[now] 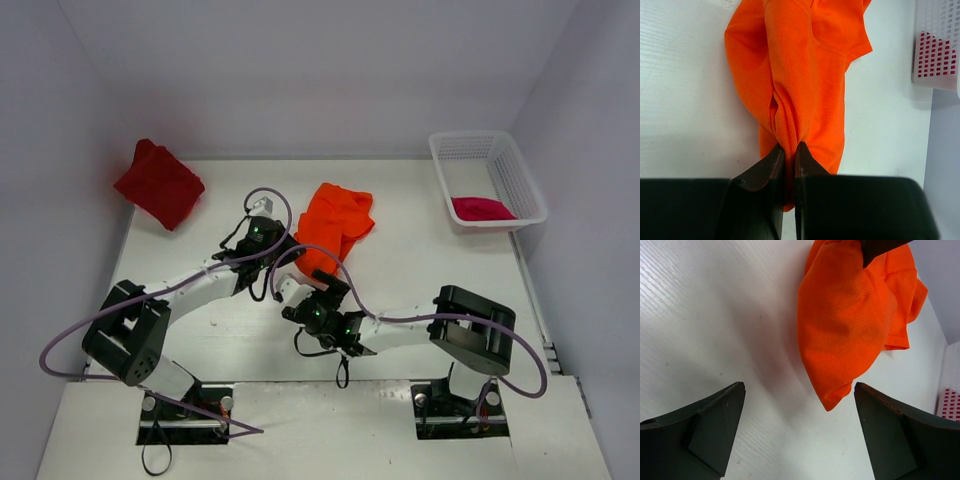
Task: Fold and stack the t-shirts
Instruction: Grab one side of the 2/3 rectangular tshirt with right arm
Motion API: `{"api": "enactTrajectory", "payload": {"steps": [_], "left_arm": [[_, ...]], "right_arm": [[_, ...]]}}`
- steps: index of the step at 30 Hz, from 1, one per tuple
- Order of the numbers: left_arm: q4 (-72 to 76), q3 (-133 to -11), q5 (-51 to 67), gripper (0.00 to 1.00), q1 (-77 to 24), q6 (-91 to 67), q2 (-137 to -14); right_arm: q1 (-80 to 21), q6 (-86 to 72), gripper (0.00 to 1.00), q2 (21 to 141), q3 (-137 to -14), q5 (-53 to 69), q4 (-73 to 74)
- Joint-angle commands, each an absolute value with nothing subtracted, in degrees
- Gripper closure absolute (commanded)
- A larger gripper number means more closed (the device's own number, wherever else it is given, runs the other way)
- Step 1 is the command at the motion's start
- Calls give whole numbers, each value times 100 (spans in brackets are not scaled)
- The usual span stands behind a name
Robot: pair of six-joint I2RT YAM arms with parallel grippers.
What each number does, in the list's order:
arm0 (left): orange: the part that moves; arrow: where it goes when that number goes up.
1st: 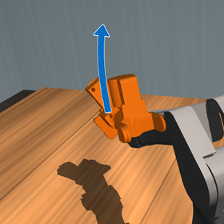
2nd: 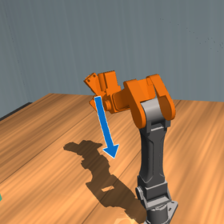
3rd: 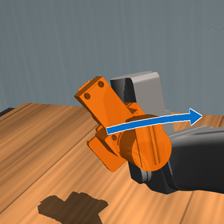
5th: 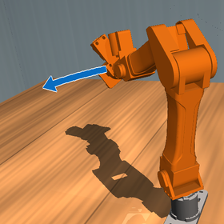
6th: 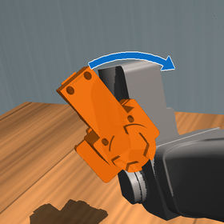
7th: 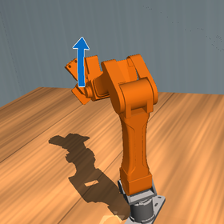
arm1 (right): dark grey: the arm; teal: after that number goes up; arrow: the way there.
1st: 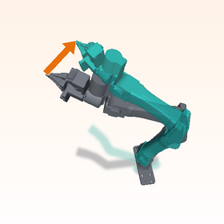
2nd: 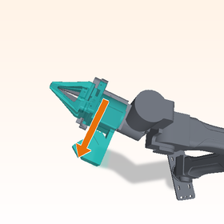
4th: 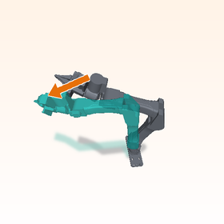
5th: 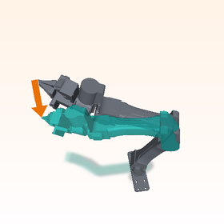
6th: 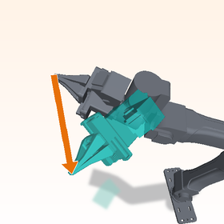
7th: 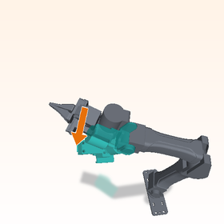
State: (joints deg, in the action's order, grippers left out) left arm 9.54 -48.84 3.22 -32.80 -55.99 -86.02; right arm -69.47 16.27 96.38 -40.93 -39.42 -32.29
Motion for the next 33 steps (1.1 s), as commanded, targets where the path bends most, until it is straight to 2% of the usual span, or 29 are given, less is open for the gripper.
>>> {"api": "enactTrajectory", "payload": {"steps": [1,33], "left_arm": [[1441,-4940,369,100,-3226,-5607,-8323],[1468,-4904,439,100,-3164,-5616,-8341]], "right_arm": [[-6987,1863,13,9676,-4342,-4403,-3735],[-6566,2733,17,9449,-4368,-4395,-4219]]}}
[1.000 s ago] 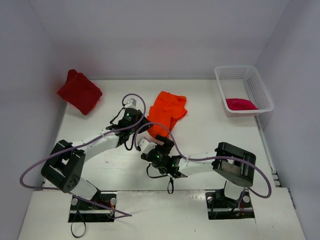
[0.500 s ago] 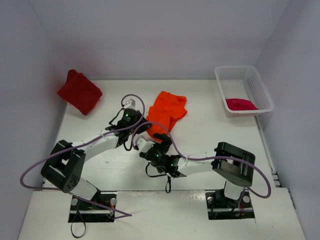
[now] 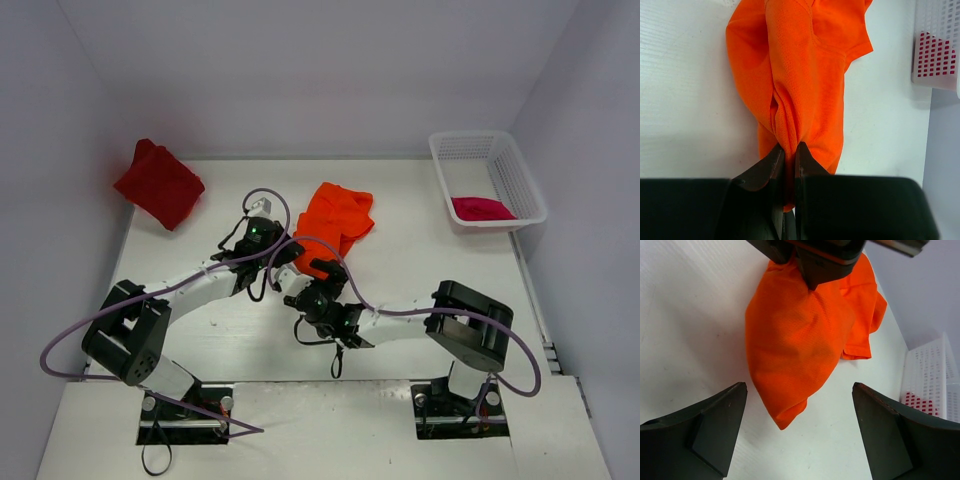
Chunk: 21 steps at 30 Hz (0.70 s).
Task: Fold and stack the t-shirts
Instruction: Grab one side of the 2/3 rectangular tshirt with right arm
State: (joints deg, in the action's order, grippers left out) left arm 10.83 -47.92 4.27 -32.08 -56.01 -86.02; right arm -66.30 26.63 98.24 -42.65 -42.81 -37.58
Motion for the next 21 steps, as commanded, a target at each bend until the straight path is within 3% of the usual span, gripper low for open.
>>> {"api": "enactTrajectory", "payload": {"steps": [1,12,21], "left_arm": [[1468,-4904,439,100,-3164,-5616,-8350],[1477,-4887,439,100,-3164,-5616,-8350],[1477,-4878,439,100,-3164,-5599,-8367]], "right_arm": [[-6557,2733,18,9413,-4359,-4386,-4219],[-6521,2707,28,9378,-4386,-4324,-4192],[-6530,2575,74,9360,-4403,-4271,-4087]]}}
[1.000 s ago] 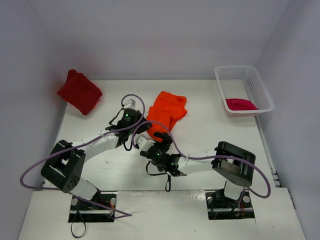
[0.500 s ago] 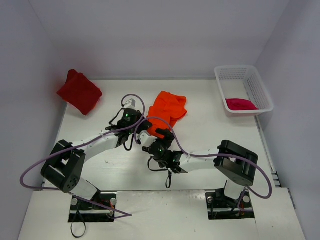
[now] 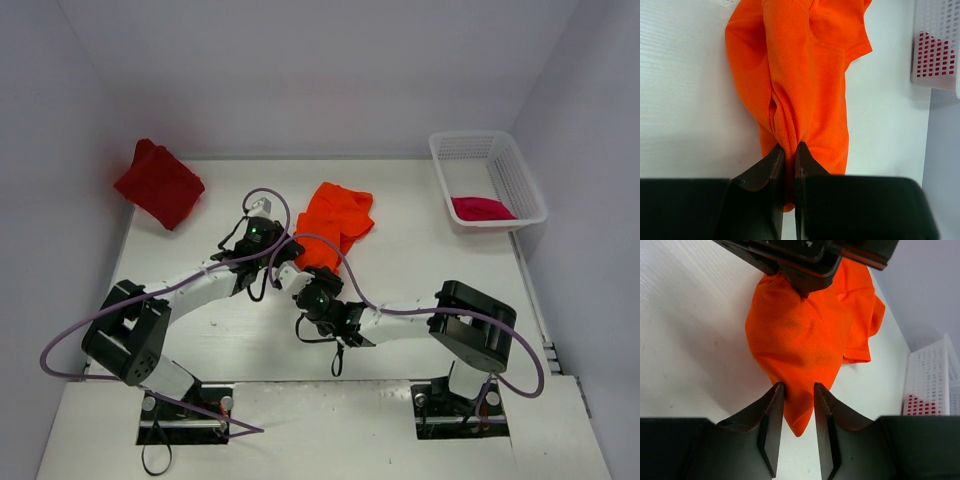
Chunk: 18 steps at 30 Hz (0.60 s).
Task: Fold and stack the t-shirts
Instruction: Grab one side of the 2/3 rectangular tshirt with right arm
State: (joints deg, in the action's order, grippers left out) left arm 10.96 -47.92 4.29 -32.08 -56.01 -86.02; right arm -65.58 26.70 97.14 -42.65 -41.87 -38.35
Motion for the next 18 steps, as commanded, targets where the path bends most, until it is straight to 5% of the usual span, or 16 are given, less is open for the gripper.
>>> {"api": "enactTrajectory", "payload": {"steps": [1,9,18], "left_arm": [[1477,-4878,439,100,-3164,-5607,-8367],[1520,-4817,404,100,-3164,-5634,-8350],[1521,-4781,396,100,-3164,-5625,-8332]], "right_arm": [[-6530,2575,77,9369,-4412,-4271,-4078],[-6530,2505,100,9334,-4526,-4236,-3920],[-6530,2364,100,9246,-4579,-4157,-3718]]}}
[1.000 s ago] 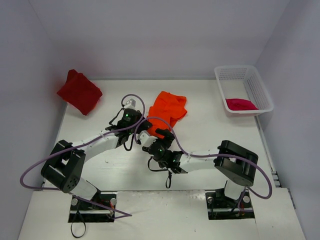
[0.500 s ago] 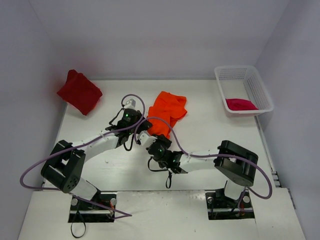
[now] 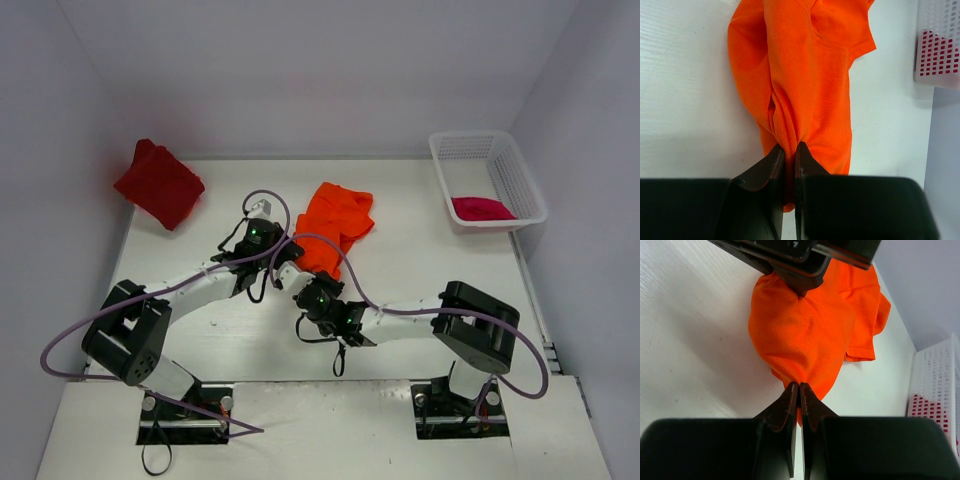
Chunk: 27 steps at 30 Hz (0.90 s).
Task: Fold and stack the t-shirts
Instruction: Grab one side of the 2/3 rectangular tshirt with right arm
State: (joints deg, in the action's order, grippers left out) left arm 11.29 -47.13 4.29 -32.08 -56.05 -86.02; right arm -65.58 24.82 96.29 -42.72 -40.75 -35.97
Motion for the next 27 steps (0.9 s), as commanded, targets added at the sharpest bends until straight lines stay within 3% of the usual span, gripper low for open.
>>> {"api": "enactTrajectory", "payload": {"steps": [1,5,12,16,22,27], "left_arm": [[1529,-4781,404,100,-3164,-5634,-8341],[1582,-4729,404,100,-3164,-5651,-8350],[1600,-4720,422,75,-3164,-5660,-8411],[1617,-4702,422,73,-3164,-5669,-8402],[1652,-4676,448,59,-3164,-5660,-8411],[1661,-4667,448,42,-3164,-5660,-8455]], "right_arm": [[-6522,2364,100,9237,-4588,-4149,-3700],[-6521,2364,100,9158,-4605,-4078,-3639],[-6521,2347,100,9079,-4702,-3973,-3419],[-6521,2312,100,9035,-4737,-3894,-3349],[-6513,2268,100,8974,-4781,-3806,-3208],[-6513,2189,100,8921,-4746,-3771,-3120]]}}
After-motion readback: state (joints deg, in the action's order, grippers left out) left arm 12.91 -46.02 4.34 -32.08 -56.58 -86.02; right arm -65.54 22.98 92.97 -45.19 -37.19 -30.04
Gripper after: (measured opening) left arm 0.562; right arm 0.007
